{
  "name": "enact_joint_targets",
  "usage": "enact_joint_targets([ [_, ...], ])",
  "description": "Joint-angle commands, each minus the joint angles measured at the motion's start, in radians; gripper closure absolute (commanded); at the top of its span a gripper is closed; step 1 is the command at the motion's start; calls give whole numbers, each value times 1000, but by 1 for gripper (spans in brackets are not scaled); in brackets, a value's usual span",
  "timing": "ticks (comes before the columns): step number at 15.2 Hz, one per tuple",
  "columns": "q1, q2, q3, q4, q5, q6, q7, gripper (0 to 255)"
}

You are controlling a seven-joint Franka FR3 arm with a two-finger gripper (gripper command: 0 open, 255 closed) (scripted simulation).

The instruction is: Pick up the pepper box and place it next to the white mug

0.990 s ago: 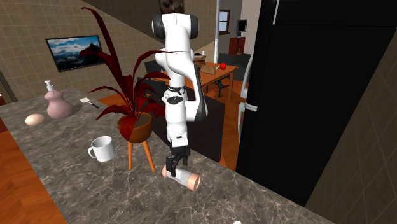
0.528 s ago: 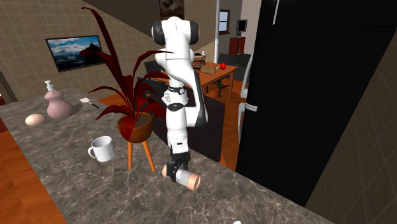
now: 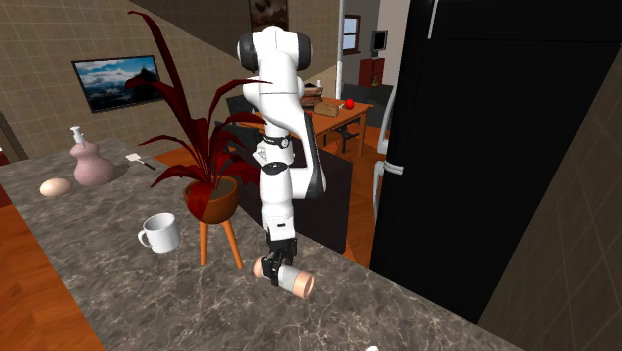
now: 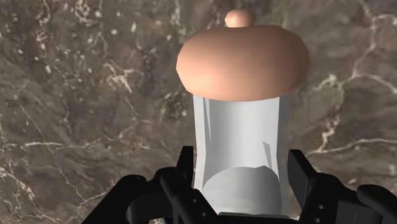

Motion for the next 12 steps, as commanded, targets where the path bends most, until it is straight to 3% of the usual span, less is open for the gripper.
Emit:
enact_joint_targets([
  [1, 0, 0, 0, 0, 0, 0, 0, 255],
  [7, 0, 0, 0, 0, 0, 0, 0, 255],
  [12, 16, -71, -18, -36, -2, -36, 6, 255],
])
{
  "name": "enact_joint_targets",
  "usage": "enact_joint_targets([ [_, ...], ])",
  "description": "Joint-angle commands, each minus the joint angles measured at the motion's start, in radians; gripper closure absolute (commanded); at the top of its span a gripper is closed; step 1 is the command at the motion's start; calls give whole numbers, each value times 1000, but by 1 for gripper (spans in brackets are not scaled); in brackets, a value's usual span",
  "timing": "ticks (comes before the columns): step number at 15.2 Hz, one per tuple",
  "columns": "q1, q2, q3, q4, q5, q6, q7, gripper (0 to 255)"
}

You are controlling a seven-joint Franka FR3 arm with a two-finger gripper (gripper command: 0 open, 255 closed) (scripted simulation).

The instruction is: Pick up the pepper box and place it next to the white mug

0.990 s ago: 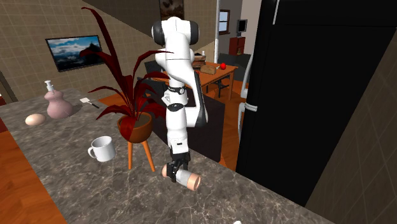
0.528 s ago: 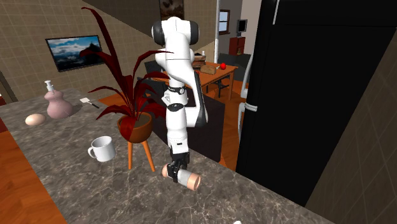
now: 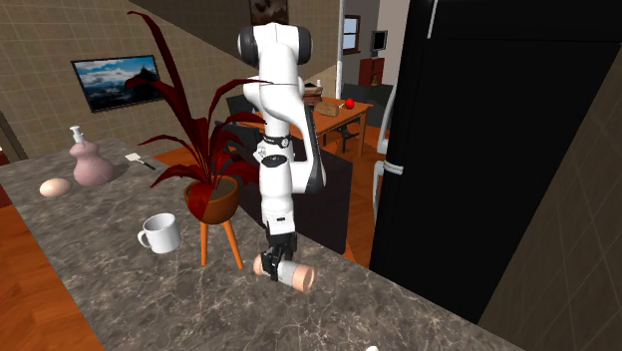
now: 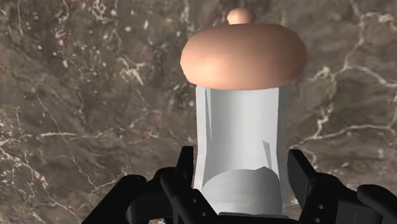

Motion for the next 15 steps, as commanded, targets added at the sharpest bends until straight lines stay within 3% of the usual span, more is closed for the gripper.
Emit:
enact_joint_targets([
  [1, 7, -28, -8, -14, -1, -16, 3, 255],
  [15, 66, -218, -77, -84, -29, -139, 34, 255],
])
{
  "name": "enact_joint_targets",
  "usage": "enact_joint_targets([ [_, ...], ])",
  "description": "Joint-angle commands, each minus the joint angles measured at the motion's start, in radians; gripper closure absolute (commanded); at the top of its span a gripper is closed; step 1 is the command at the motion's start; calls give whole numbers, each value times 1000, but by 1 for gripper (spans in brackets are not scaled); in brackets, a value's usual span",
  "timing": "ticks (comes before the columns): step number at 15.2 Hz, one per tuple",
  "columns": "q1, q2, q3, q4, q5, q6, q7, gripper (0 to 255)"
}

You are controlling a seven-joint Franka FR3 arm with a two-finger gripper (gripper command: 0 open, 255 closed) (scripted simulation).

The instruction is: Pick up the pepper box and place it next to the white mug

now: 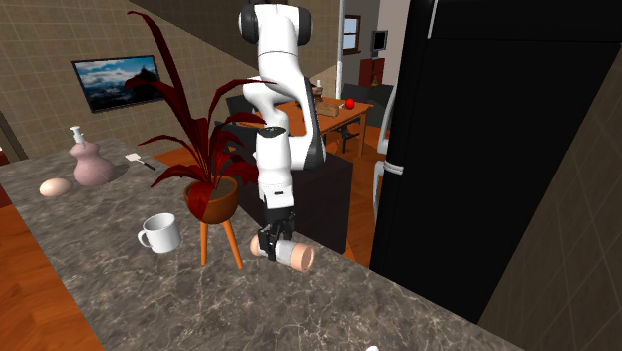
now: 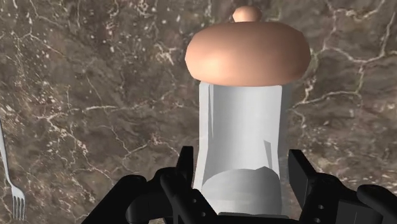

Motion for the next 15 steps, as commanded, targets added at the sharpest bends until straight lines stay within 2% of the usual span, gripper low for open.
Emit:
enact_joint_targets([
  [1, 9, -26, -11, -7, -7, -19, 6, 255],
  [13, 61, -174, -76, -32, -64, -144, 53, 255],
  [14, 63, -180, -79, -32, -67, -150, 56, 255],
  [15, 42, -194, -76, -54, -59, -142, 27, 255],
])
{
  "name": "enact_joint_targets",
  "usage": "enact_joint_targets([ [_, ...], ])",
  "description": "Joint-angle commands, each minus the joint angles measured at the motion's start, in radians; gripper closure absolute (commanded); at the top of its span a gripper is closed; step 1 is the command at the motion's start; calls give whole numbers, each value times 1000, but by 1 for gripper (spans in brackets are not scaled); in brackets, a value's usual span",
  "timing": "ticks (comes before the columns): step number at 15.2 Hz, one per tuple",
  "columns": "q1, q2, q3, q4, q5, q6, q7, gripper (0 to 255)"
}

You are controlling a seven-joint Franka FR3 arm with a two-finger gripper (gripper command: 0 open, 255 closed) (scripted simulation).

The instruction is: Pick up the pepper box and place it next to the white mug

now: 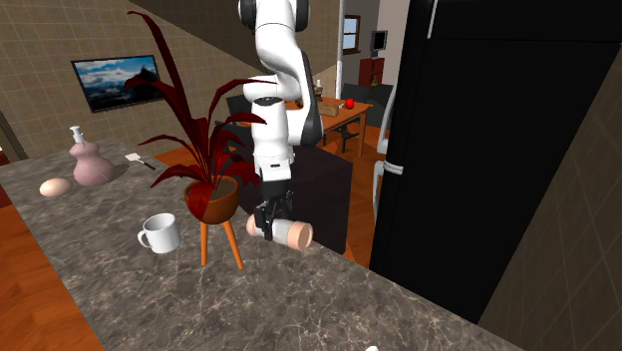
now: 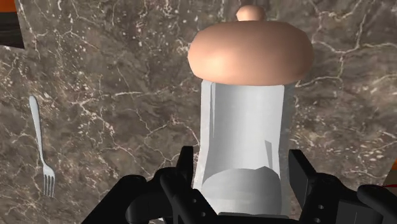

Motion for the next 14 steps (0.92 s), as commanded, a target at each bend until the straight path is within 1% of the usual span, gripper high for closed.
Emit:
enact_joint_targets([
  [1, -33, -27, 1, -33, 11, 6, -45, 255],
  [8, -194, -102, 15, -146, 91, 38, -275, 255],
  [14, -338, -139, 18, -196, 174, 36, -496, 255],
])
